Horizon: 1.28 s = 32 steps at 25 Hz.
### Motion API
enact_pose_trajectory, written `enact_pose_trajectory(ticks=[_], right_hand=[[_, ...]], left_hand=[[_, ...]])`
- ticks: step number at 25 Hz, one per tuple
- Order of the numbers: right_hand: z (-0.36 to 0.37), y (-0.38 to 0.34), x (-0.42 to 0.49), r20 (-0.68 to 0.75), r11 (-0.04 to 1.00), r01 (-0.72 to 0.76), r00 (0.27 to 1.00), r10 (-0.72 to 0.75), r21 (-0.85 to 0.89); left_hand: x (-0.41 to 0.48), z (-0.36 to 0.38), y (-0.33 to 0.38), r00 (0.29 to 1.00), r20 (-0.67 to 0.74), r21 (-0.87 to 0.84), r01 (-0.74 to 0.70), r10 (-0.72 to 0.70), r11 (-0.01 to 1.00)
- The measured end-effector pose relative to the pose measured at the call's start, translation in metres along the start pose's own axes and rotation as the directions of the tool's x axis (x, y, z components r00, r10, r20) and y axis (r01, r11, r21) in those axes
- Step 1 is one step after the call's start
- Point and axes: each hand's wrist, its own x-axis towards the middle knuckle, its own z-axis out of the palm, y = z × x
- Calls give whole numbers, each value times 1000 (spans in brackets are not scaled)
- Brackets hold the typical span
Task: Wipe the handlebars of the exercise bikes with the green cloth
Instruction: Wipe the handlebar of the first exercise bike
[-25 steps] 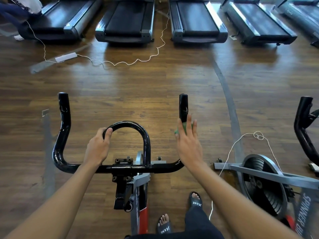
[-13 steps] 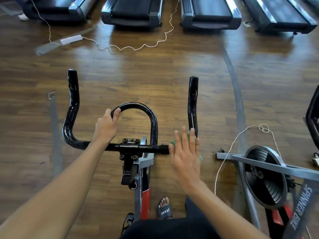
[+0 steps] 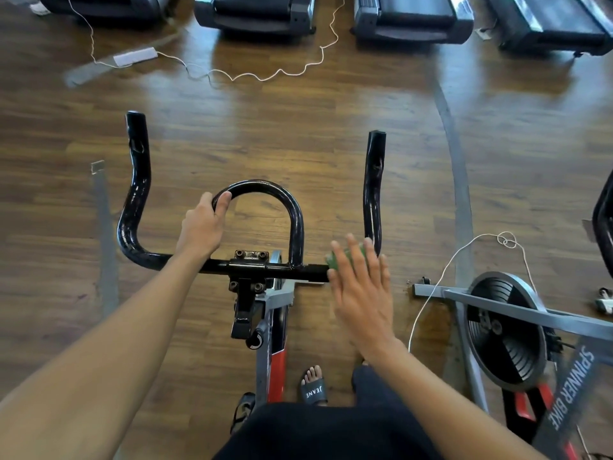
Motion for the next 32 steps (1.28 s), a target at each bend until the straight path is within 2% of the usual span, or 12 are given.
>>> enact_pose_trajectory(ticks=[2,5,6,8,10,12,16,21,24,28,30,32], right_hand=[[-2,-16,4,2,995,-87,996,87,55],[-1,-67,8,88,996,6,996,-14,92],[-6,-71,11,126,992,37,991,-53,122],[-24,-54,24,240,977,11,969,-63,212],[-39,-31,34,306,987,-50,952,1,155],[-47,-27,52,317,999,-34,948,25,20],[-43,-51,65,429,992,-21,903,-36,126],[-47,-18,67,444,996,10,895,-48,88],[-44,-26,63,405,986,109,902,-150,124],[-53,17,86,542,941,337,786,-297,26],[-56,35,107,629,850,523,682,-374,-62],[-54,43,131,680,686,706,592,-434,-177]], left_hand=[[1,0,1,1000,-6,-3,-3,3,1000],[1,0,2,1000,2,-7,-6,6,1000],[0,0,1,1000,2,-9,-3,3,1000],[0,-1,1,1000,3,-9,-2,2,1000],[0,-1,0,1000,1,-9,-6,6,1000],[0,0,1,1000,-6,-4,-14,14,1000],[0,-1,3,1000,-1,-9,-17,17,1000],[0,0,3,1000,6,-20,-21,21,1000],[1,-3,2,1000,3,-15,-18,18,1000],[-1,-4,3,1000,16,-21,-11,11,1000],[-1,-3,4,1000,13,-19,-15,15,1000],[-1,-3,4,1000,13,-19,-10,10,1000]])
